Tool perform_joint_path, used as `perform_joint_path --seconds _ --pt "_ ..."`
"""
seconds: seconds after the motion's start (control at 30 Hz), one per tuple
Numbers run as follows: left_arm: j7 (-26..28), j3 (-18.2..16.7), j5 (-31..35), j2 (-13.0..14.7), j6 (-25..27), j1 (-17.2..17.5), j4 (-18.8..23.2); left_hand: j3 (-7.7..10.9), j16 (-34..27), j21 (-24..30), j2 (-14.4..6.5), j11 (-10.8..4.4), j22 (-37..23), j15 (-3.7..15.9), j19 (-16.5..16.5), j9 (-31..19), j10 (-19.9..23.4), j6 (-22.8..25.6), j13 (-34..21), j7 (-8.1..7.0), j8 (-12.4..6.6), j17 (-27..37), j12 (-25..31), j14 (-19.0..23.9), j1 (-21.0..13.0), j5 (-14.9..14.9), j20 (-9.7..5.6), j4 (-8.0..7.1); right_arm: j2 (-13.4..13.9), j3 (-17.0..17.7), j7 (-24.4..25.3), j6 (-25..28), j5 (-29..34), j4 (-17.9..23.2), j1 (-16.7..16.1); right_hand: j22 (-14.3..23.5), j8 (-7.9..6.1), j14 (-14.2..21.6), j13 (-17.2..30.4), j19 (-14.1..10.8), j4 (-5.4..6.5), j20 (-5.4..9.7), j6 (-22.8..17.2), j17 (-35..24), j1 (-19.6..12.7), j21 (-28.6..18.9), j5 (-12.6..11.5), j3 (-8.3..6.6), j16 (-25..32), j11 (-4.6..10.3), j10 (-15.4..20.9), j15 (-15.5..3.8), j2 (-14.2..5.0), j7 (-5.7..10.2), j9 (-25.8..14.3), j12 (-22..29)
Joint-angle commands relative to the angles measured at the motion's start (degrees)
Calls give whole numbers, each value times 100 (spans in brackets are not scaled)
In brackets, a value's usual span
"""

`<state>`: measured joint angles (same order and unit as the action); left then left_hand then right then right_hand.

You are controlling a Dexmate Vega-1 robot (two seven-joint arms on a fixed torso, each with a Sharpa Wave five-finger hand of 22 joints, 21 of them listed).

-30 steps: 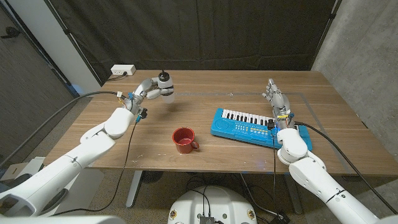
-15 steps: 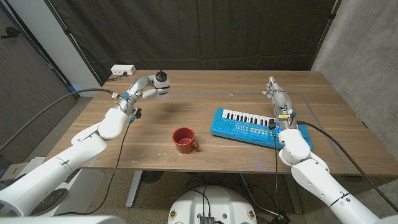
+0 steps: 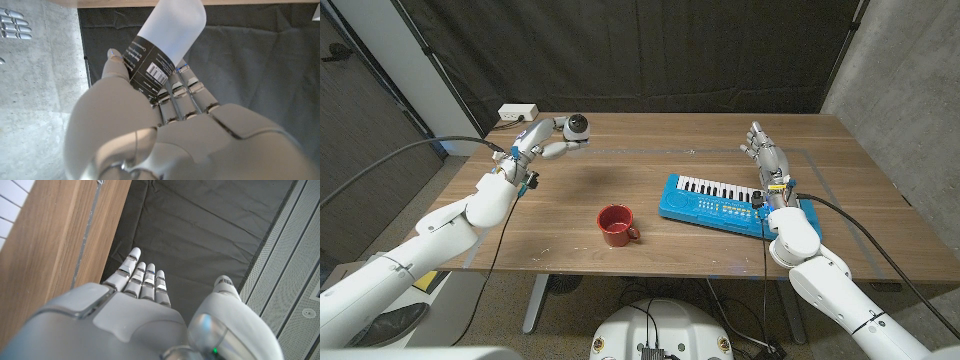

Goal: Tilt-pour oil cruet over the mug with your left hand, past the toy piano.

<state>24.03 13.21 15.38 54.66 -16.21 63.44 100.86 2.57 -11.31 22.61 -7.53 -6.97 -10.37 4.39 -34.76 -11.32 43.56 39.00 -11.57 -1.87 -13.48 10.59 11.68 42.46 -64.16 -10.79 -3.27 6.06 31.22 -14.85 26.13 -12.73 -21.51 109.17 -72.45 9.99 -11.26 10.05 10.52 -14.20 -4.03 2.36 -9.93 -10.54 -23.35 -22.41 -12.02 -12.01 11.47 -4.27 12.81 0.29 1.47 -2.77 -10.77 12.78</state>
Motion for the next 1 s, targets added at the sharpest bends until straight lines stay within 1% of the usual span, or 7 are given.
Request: perform_joint_path --seconds 0.03,0.4,0.53,0.7,0.77,0.87,1.0 --pt "235 -156 757 146 132 206 305 390 8 -39 -40 -38 -17 411 19 -24 32 50 -18 -35 14 3 15 -4 -38 8 -66 -432 2 11 -99 1 -50 11 -17 19 -32 62 27 -72 -8 149 -35 -6 6 3 26 1 19 8 69 21 -20 -11 -22 22" --pt "472 -145 1574 312 248 210 474 398 8 -64 -32 -55 -18 454 49 -23 19 55 -17 -82 32 1 0 -3 -38 5 -85 -429 -1 42 -127 -40 -69 -3 -17 20 -27 67 27 -83 -11 145 -31 -6 3 17 25 2 13 -5 73 19 -25 -7 -22 20" --pt "443 -177 1634 408 181 205 513 397 6 -68 -23 -63 -18 450 50 -23 14 65 -17 -92 33 0 -4 1 -36 6 -100 -427 -22 34 -164 -91 -85 -52 15 20 -28 73 27 -86 -13 145 -34 -6 3 21 26 4 12 2 70 21 -24 -9 -22 17" --pt "592 -267 2016 532 299 286 676 390 8 -77 -3 -79 -18 467 55 -22 25 67 -17 -102 40 -1 -4 -1 -26 8 -107 -428 -23 53 -206 -126 -112 -74 75 19 -26 142 27 -177 -20 111 -39 -5 0 12 27 10 27 -9 98 41 -22 -9 -23 23" --pt "548 -318 1998 589 293 335 736 389 7 -80 1 -79 -18 471 58 -22 23 65 -17 -105 43 -1 -6 2 -22 8 -106 -428 -47 63 -215 -182 -124 -95 94 17 -69 205 27 -232 -30 122 -163 -2 -7 24 28 15 33 -5 195 32 -21 -36 -24 55" --pt "486 -447 1952 688 280 471 840 384 6 -84 13 -90 -18 489 58 -22 23 73 -16 -121 44 -2 -8 7 -15 8 -107 -430 -64 68 -240 -245 -133 -119 112 16 -77 238 27 -250 -33 144 -196 -1 -8 31 29 17 39 -7 235 29 -22 -40 -24 68" --pt "545 -613 2195 781 415 662 991 378 2 -90 25 -110 -18 496 65 -21 27 81 -16 -135 45 -2 -10 18 -6 9 -115 -432 -48 77 -283 -271 -142 -133 120 16 -74 232 27 -247 -35 159 -201 -2 -10 47 29 17 29 -12 243 14 -29 -35 -24 66"
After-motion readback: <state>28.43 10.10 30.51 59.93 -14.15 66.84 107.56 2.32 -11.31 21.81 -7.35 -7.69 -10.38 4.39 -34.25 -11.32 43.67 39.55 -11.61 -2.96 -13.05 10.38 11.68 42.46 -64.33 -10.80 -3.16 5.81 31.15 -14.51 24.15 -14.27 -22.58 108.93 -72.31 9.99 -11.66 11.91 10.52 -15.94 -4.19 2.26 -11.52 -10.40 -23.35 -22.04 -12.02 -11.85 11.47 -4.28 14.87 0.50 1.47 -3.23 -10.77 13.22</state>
